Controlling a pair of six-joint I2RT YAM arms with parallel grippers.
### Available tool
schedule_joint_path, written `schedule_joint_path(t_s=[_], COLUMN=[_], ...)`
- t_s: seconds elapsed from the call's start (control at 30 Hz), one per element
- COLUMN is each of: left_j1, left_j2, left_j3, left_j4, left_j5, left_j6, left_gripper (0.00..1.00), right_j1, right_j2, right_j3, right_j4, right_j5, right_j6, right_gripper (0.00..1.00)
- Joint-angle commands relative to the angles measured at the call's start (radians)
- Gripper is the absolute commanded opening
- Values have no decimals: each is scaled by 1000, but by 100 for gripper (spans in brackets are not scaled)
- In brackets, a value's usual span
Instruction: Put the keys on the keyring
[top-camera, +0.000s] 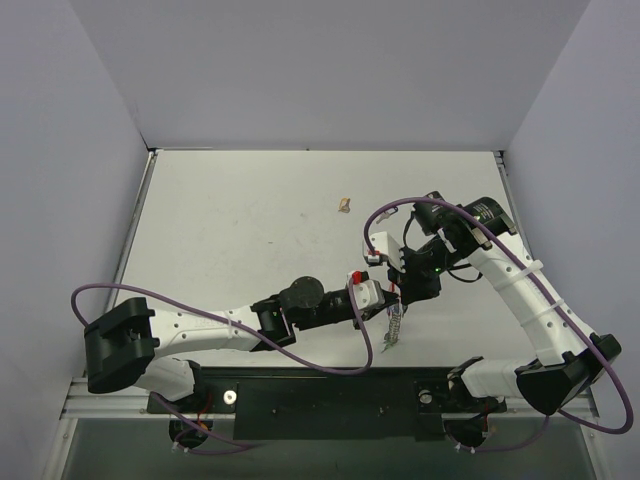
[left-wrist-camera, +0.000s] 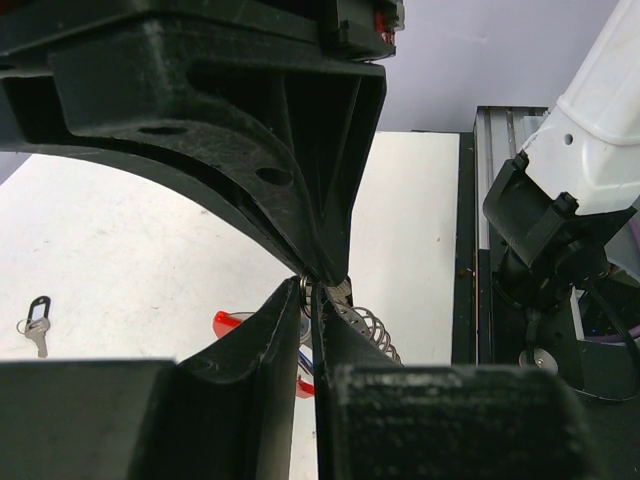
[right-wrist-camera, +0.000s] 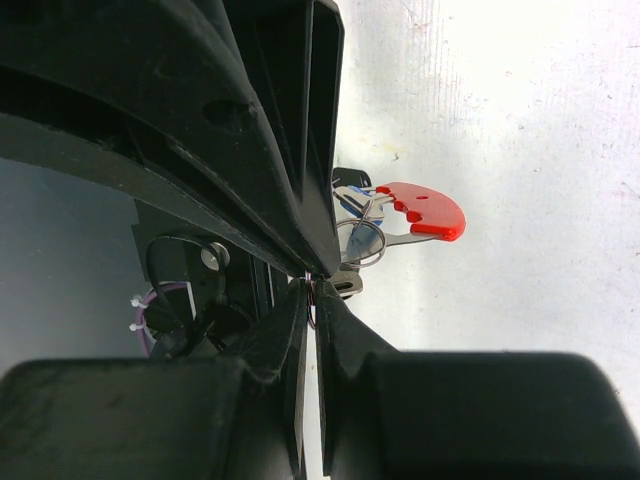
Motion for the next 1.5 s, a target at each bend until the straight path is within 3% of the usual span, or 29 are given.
schedule_joint_path(t_s=[0.0,0.77,0.93,1.03,1.2,1.47], left_j1=[3,3,3,5,6,5], left_j2=[-16,-19,-13,-10,-7,2], left_j3=[42,14,17,28,42,45], left_j4=[4,115,110,80,40,33], left_j5=[19,3,13,19,19,23], left_j6=[4,-54,-53,-42,-33,-41], left_gripper=[20,22,10,8,17,19], right_j1=[-4,-4,-4,-4,-4,-6], right_j2=[-15,-23,-21,-23,-23,-23], right_j3=[22,16,18,18,18,18], right_j4=[-134,-131,-131,-129,-131,-131], right_j5=[-39,-44,-44,-44,-45,-47], right_j6=[-10,-10,-10,-10,-10,-9], right_gripper=[0,0,0,0,0,0])
